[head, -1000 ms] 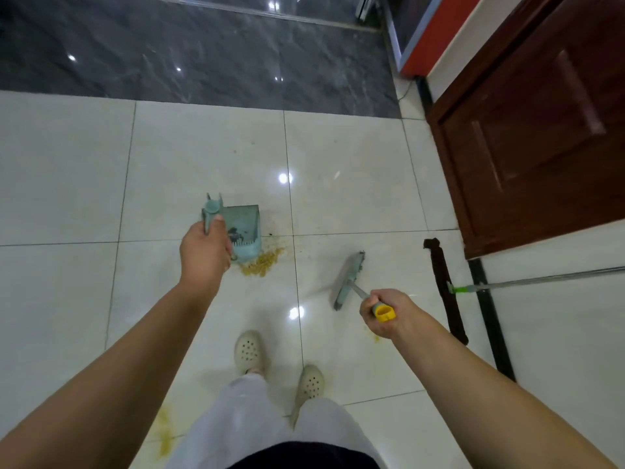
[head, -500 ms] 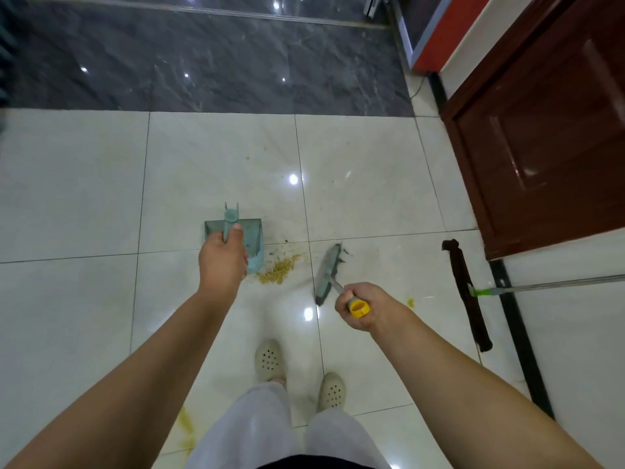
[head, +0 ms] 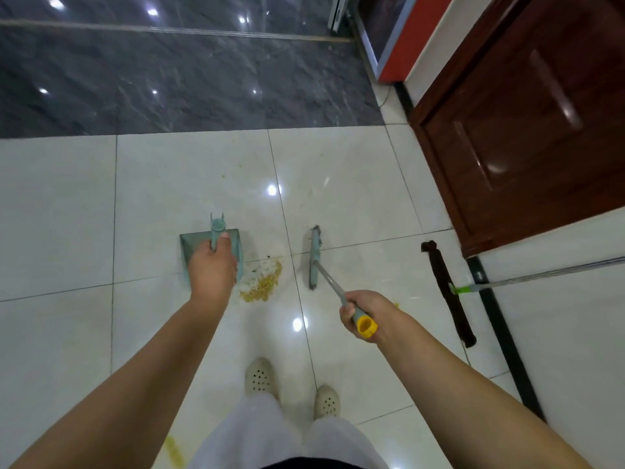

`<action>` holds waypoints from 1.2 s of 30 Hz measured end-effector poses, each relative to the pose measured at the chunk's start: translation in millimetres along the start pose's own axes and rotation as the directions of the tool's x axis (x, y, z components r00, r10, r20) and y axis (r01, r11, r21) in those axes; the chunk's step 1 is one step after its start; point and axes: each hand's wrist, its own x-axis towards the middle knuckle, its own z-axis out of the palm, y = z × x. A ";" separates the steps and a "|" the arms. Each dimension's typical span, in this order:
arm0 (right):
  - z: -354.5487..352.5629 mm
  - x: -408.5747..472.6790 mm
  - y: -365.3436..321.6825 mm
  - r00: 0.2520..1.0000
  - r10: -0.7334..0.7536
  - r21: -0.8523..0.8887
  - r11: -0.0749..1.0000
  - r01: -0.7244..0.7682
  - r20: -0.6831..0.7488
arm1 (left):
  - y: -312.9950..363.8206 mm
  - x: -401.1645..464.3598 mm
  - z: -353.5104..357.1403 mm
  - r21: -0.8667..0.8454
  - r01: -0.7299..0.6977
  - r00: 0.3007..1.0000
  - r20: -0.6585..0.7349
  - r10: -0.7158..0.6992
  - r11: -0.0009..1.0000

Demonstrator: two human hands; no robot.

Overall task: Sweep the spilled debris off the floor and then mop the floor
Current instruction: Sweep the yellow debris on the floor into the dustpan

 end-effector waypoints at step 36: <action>55.7 38.7 -38.7 0.999 -0.019 -0.528 0.849 0.033 0.031 | 26.8 29.4 22.8 0.047 0.009 1.000 0.001 -0.009 0.999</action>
